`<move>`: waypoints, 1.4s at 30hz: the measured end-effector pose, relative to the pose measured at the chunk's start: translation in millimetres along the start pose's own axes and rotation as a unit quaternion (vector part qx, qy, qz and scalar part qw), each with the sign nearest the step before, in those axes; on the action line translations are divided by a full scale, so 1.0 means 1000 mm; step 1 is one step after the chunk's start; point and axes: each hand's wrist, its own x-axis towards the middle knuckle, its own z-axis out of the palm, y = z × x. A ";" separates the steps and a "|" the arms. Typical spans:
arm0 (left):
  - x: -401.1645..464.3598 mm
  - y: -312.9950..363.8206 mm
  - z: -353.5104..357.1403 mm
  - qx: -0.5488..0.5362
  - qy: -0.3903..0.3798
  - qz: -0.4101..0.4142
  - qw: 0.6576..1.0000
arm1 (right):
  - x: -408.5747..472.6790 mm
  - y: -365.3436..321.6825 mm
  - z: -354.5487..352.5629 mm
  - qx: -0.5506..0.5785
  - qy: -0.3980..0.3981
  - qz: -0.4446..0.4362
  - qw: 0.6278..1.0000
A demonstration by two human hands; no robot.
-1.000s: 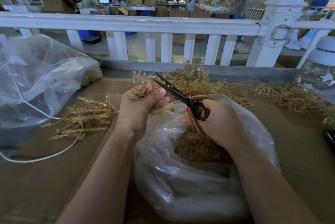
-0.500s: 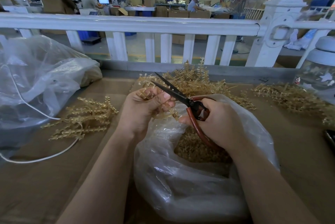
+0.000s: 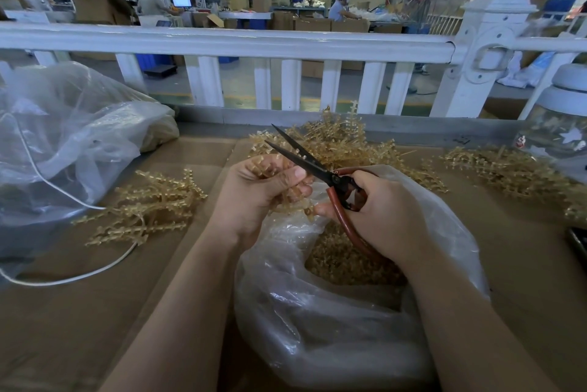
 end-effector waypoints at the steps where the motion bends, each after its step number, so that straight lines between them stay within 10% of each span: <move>1: 0.000 0.000 0.000 -0.004 -0.001 0.000 1.000 | 0.000 0.000 0.000 0.001 -0.002 0.003 1.000; 42: 0.005 -0.014 0.006 0.044 0.014 0.070 0.996 | 0.000 0.003 -0.002 -0.002 -0.013 0.019 1.000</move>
